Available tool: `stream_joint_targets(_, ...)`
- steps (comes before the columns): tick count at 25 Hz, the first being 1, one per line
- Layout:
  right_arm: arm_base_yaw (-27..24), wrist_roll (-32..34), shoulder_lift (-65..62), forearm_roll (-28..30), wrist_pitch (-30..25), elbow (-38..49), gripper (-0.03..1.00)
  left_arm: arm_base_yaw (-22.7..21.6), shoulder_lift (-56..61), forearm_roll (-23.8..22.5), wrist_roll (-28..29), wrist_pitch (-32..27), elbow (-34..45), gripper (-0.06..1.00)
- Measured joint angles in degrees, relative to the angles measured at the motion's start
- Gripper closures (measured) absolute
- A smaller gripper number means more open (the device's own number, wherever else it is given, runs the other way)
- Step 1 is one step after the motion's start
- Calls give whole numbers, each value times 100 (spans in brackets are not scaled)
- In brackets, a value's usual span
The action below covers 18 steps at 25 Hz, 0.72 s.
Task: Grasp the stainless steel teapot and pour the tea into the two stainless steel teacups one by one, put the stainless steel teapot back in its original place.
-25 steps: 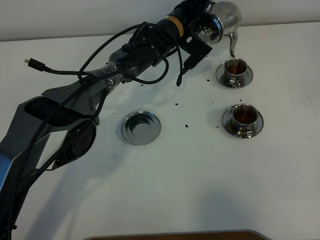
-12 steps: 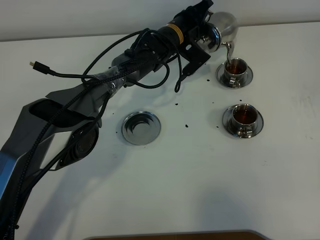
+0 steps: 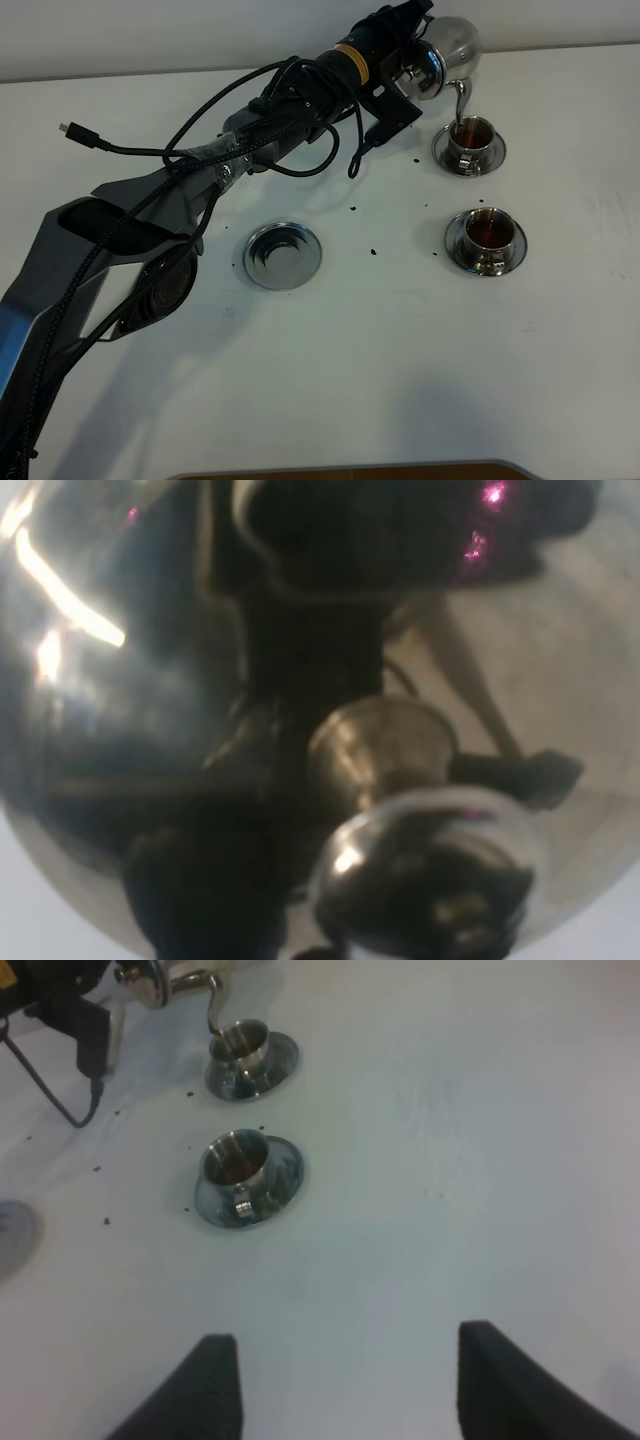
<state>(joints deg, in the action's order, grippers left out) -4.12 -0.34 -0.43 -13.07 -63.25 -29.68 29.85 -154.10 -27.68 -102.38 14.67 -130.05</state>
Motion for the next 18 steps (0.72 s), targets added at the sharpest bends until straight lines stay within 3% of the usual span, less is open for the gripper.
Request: stream_joint_targets(18,0,0,0,0,0,0,49,0,0,125,-242,320,0,70)
